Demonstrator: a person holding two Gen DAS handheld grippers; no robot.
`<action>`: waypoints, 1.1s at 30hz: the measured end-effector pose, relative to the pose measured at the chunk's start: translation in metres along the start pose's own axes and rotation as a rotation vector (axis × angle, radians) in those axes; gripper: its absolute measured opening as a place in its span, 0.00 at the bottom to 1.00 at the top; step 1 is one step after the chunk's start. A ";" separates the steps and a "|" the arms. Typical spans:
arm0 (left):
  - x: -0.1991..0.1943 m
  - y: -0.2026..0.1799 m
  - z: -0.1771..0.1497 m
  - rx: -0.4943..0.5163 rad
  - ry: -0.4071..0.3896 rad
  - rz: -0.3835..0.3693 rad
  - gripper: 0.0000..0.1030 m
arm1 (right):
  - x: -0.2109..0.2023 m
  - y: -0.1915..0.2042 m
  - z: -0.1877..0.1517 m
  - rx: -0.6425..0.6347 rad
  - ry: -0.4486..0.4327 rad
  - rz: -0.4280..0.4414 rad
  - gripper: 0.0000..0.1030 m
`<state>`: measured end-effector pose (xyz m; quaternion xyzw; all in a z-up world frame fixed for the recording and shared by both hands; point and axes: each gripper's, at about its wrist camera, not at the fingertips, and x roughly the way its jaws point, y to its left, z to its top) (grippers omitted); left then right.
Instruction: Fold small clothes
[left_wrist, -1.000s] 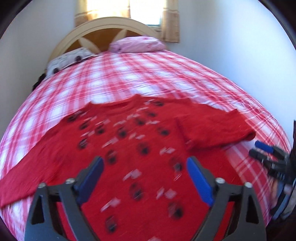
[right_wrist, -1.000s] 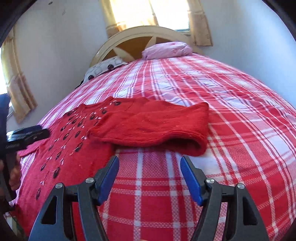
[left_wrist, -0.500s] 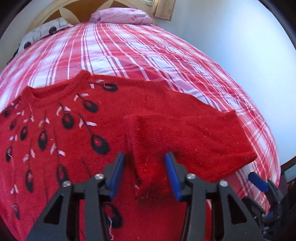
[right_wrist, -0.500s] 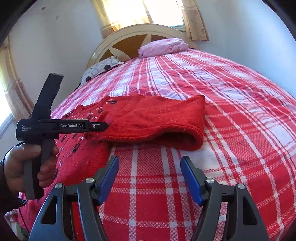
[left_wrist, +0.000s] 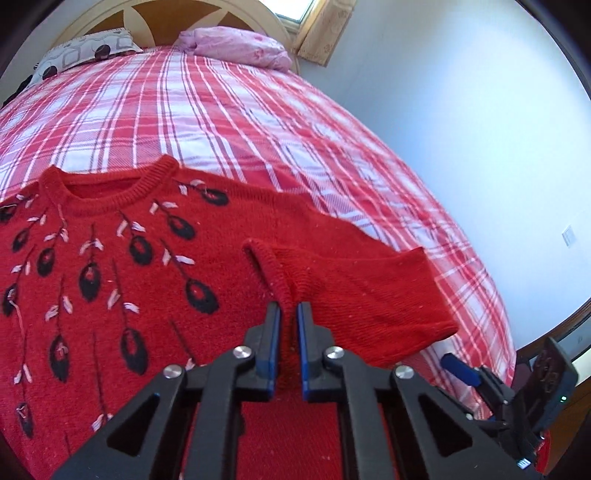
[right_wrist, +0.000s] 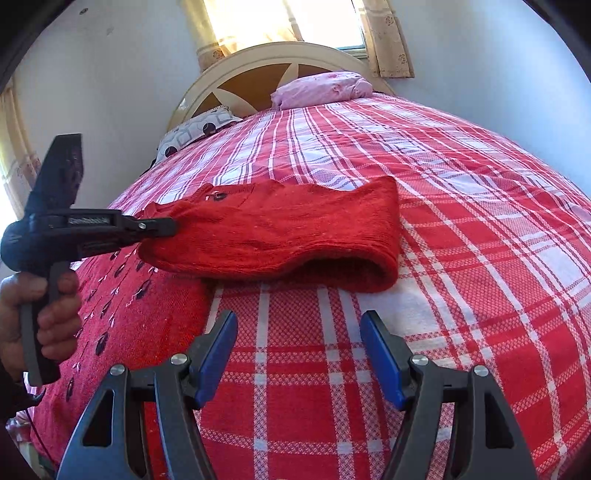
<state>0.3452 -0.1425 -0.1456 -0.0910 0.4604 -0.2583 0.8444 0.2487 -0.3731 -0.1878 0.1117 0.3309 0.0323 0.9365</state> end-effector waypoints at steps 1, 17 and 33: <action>-0.003 0.002 0.000 -0.003 -0.008 0.001 0.09 | 0.000 0.000 0.000 0.000 -0.001 0.000 0.67; -0.067 0.058 -0.001 -0.067 -0.148 0.095 0.09 | -0.007 0.008 -0.002 -0.026 -0.033 0.034 0.67; -0.113 0.119 -0.021 -0.143 -0.205 0.183 0.09 | -0.011 0.008 -0.002 -0.039 -0.049 0.055 0.67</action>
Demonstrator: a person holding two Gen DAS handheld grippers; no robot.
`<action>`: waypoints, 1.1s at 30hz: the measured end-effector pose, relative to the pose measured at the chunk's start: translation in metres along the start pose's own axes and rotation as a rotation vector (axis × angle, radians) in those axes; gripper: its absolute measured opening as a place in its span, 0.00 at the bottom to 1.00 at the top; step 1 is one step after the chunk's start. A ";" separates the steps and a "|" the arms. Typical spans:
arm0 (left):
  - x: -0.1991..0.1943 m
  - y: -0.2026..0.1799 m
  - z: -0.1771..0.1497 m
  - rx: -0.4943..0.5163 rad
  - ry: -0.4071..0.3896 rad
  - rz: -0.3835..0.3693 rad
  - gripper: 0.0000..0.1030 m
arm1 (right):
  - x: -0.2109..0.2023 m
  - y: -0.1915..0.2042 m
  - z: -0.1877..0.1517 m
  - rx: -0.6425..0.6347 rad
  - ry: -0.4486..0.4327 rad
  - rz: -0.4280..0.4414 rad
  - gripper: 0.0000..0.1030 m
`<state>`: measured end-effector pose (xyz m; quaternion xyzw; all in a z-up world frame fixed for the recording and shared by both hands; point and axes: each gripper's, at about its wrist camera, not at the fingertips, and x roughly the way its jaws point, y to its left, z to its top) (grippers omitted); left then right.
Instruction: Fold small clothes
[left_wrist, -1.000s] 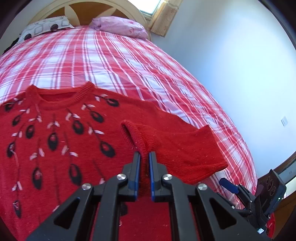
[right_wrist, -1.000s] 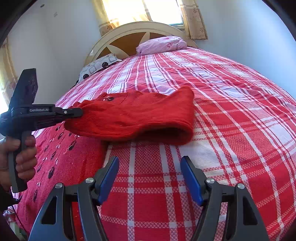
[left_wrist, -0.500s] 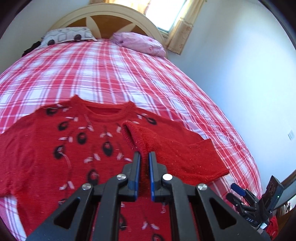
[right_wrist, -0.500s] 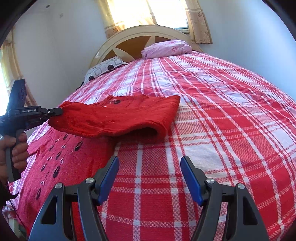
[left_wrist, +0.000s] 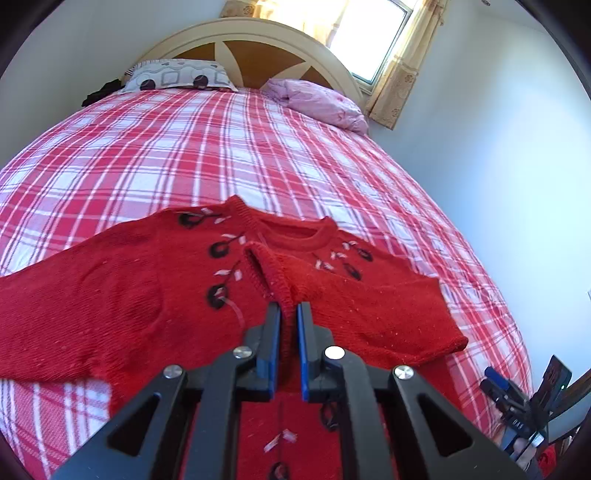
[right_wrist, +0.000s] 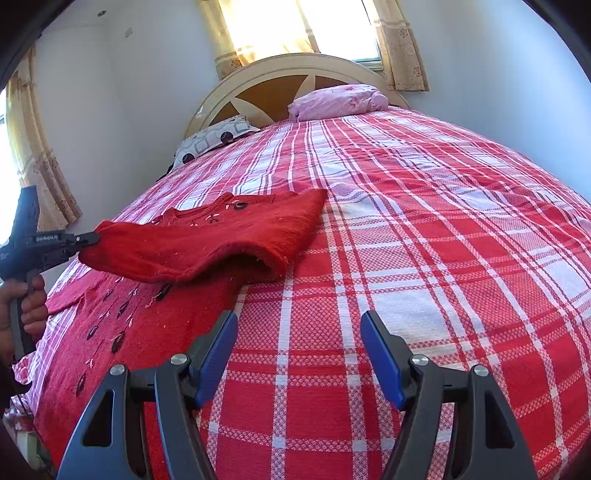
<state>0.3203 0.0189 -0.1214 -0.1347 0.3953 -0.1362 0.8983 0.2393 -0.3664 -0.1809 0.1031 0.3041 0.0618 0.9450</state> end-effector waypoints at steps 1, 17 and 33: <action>-0.001 0.004 -0.001 -0.002 0.002 0.006 0.09 | 0.000 0.000 0.000 -0.001 -0.001 0.005 0.67; -0.018 0.059 -0.011 -0.079 -0.002 0.067 0.09 | 0.004 0.003 -0.002 -0.019 0.026 0.047 0.67; -0.017 0.090 -0.036 -0.144 0.035 0.076 0.09 | 0.004 0.003 -0.002 -0.020 0.026 0.046 0.67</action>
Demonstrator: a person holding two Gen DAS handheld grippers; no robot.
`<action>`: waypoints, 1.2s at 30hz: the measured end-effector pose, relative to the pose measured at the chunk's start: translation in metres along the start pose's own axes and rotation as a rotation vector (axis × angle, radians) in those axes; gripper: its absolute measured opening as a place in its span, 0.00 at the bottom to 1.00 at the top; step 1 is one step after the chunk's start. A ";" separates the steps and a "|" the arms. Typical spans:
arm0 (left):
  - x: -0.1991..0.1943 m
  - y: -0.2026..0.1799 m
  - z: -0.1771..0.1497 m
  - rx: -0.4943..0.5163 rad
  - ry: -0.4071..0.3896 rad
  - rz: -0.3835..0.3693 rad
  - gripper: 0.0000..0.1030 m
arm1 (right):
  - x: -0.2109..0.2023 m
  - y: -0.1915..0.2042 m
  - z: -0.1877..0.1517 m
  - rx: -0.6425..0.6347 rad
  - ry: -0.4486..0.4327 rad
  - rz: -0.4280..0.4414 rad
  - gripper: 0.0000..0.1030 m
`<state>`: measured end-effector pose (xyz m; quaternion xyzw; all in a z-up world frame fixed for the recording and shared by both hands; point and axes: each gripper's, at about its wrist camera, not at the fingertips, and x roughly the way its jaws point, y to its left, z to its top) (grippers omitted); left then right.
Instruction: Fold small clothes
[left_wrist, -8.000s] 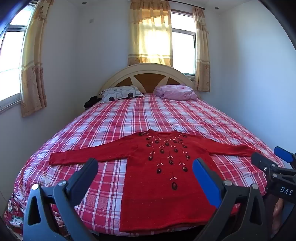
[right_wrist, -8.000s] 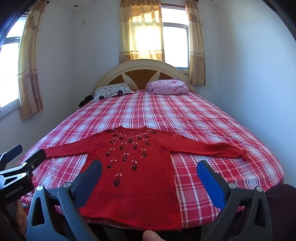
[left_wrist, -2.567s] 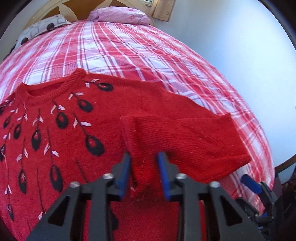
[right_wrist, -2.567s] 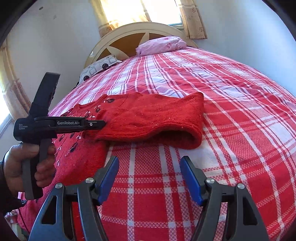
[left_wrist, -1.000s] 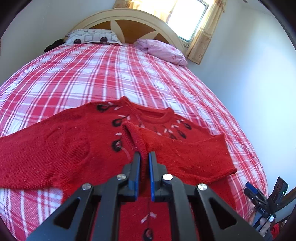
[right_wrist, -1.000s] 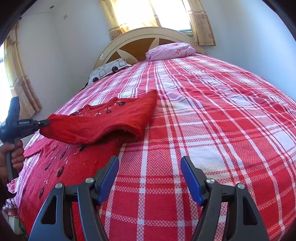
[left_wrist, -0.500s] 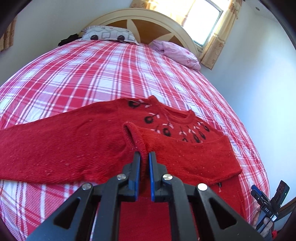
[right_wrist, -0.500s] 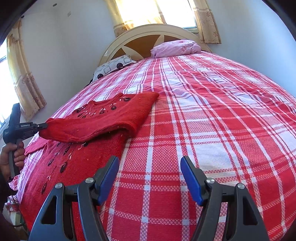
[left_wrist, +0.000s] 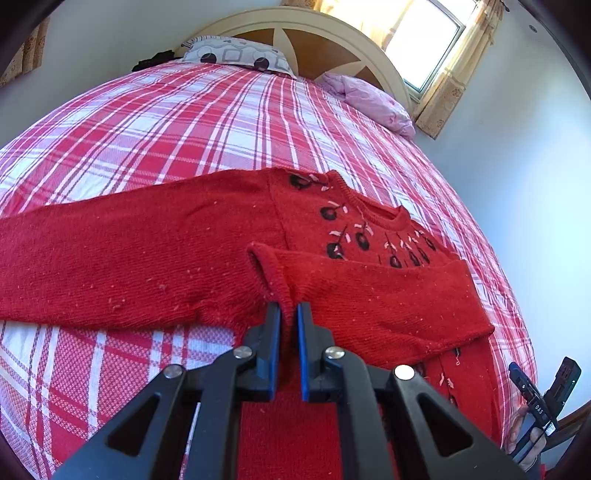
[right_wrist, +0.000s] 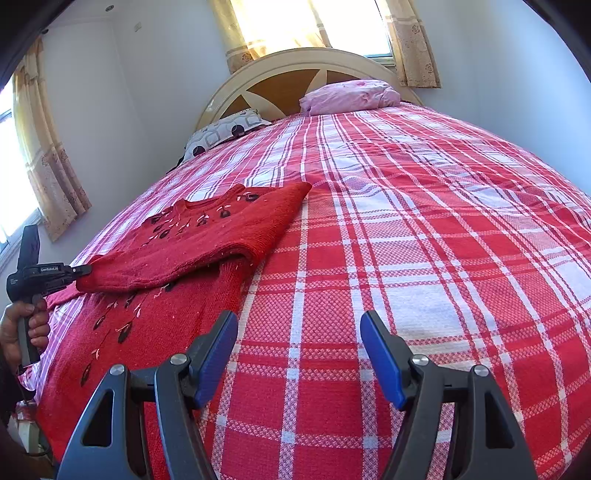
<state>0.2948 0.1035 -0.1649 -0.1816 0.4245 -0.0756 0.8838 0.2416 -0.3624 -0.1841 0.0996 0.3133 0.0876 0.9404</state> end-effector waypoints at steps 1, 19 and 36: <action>0.002 0.002 0.000 -0.003 0.006 0.002 0.09 | 0.000 0.000 0.000 0.000 0.000 0.000 0.67; 0.016 0.014 -0.015 -0.027 0.037 0.049 0.09 | 0.007 -0.001 -0.001 0.000 0.027 -0.008 0.68; -0.003 0.000 -0.048 0.147 -0.007 0.215 0.69 | -0.018 0.050 -0.019 -0.140 0.012 0.039 0.68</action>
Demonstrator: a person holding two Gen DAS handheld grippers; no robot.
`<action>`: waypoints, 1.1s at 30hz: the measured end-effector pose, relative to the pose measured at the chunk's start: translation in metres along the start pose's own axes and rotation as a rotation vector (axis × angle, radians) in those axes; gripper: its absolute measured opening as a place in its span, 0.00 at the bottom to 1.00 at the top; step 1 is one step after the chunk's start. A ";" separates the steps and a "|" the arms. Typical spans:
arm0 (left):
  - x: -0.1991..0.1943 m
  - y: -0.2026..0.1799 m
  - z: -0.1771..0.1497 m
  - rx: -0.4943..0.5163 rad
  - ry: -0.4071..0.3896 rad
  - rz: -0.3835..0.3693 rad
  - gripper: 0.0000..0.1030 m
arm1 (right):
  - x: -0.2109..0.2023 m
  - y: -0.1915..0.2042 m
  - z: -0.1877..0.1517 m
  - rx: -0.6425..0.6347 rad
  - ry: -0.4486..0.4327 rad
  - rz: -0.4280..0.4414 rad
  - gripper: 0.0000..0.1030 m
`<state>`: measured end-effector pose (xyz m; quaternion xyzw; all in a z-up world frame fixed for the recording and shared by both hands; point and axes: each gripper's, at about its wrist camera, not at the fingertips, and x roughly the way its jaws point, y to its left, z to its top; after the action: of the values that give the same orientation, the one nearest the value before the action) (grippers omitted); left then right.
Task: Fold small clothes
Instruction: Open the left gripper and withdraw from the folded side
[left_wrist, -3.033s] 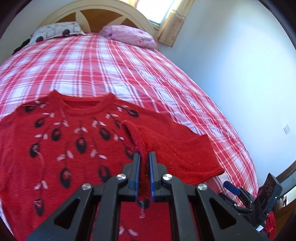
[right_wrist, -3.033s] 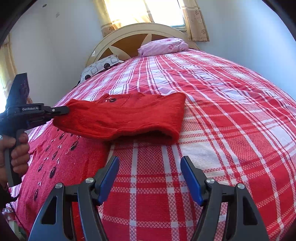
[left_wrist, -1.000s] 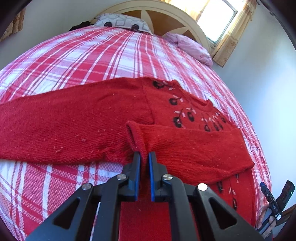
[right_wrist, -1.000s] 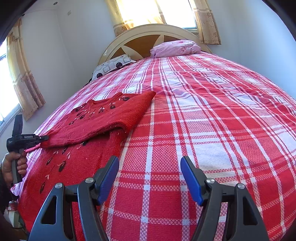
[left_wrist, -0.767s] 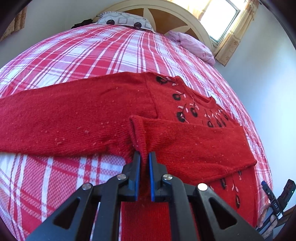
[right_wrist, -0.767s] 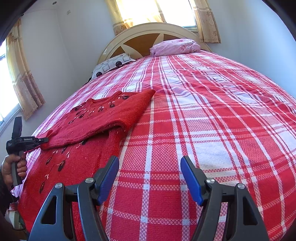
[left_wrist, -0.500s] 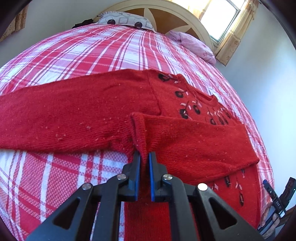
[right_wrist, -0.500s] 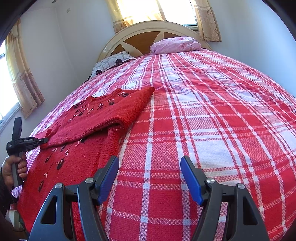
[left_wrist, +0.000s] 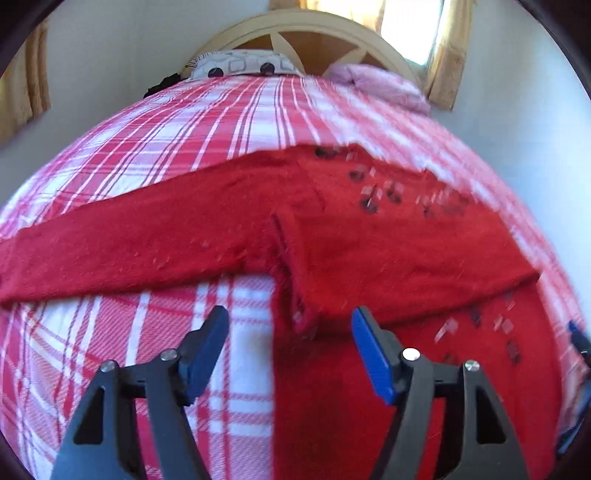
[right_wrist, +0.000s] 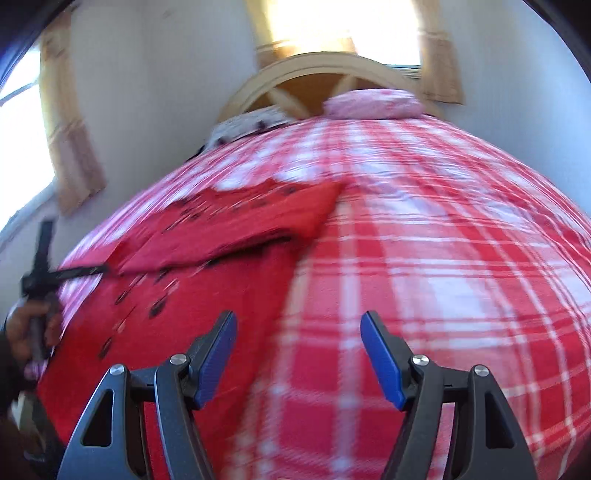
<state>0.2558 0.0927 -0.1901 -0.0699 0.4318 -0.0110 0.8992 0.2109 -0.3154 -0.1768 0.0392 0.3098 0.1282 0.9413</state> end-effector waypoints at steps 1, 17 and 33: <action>0.004 0.002 -0.003 -0.001 0.019 0.011 0.69 | 0.002 0.013 -0.004 -0.052 0.020 0.019 0.68; 0.018 0.022 0.017 -0.091 0.015 0.051 0.70 | 0.016 0.065 0.024 -0.232 0.042 0.002 0.68; 0.016 0.027 0.010 -0.117 -0.013 0.005 0.75 | 0.126 0.022 0.079 -0.037 0.227 -0.034 0.68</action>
<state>0.2727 0.1196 -0.2001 -0.1214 0.4262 0.0172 0.8963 0.3503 -0.2603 -0.1817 0.0016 0.4126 0.1215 0.9028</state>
